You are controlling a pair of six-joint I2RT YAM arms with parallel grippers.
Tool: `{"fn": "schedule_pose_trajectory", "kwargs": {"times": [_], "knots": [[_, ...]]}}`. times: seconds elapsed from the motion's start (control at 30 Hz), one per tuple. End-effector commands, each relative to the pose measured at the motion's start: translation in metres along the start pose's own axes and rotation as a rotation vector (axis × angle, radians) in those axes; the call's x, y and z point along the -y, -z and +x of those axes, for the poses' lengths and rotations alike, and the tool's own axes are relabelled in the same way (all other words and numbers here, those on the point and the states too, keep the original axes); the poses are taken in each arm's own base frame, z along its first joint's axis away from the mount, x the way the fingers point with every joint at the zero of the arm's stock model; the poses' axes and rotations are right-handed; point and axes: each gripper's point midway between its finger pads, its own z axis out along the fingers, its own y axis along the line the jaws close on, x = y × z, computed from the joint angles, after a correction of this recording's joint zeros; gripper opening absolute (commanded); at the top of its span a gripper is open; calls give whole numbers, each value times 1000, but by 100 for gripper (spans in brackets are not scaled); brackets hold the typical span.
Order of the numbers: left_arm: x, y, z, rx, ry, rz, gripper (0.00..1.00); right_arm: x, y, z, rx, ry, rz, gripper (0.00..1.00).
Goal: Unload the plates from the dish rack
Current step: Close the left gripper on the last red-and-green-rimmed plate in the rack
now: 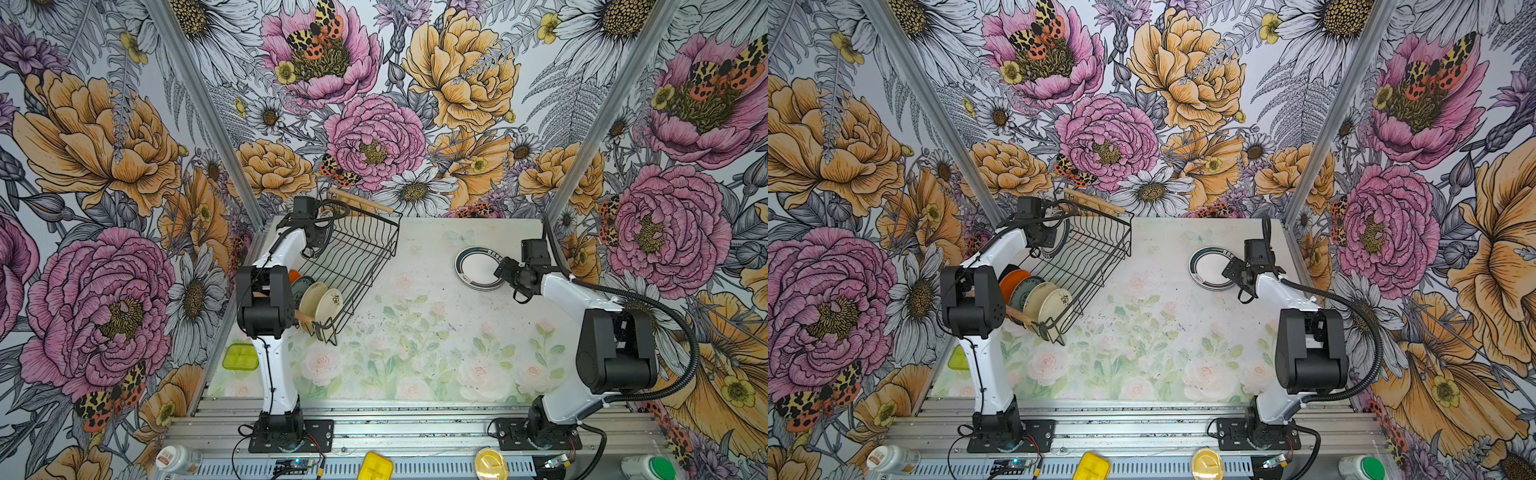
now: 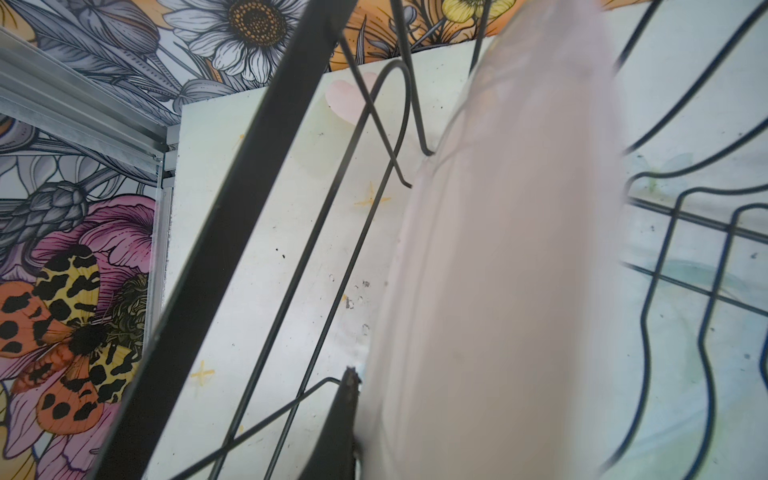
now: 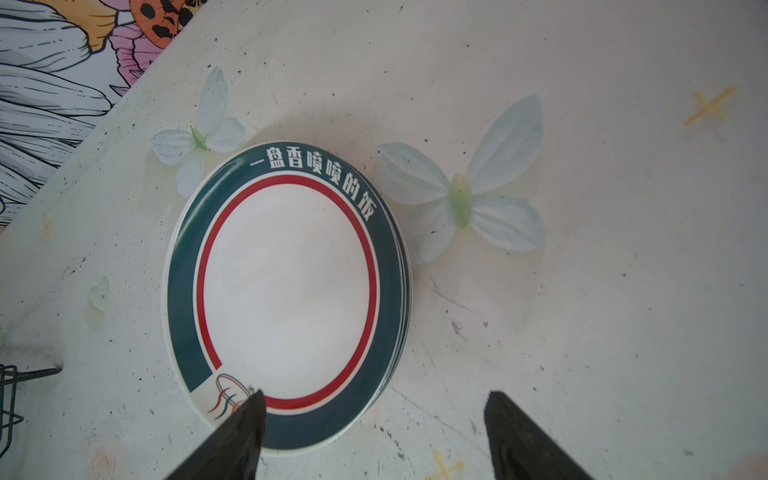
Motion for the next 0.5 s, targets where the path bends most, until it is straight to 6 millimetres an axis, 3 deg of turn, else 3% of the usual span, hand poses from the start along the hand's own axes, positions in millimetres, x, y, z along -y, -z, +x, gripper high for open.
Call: {"fn": "schedule_pose_trajectory", "kwargs": {"times": [0.0,0.27,0.47], "knots": [[-10,26,-8,38,60,3,6,-6,14,-8,31,8,-32,84],[-9,49,-15,76,76,17,0,-10,18,-8,27,9,-54,84],[-6,83,-31,147,114,67,0,-13,27,-14,55,13,-68,86]]}}
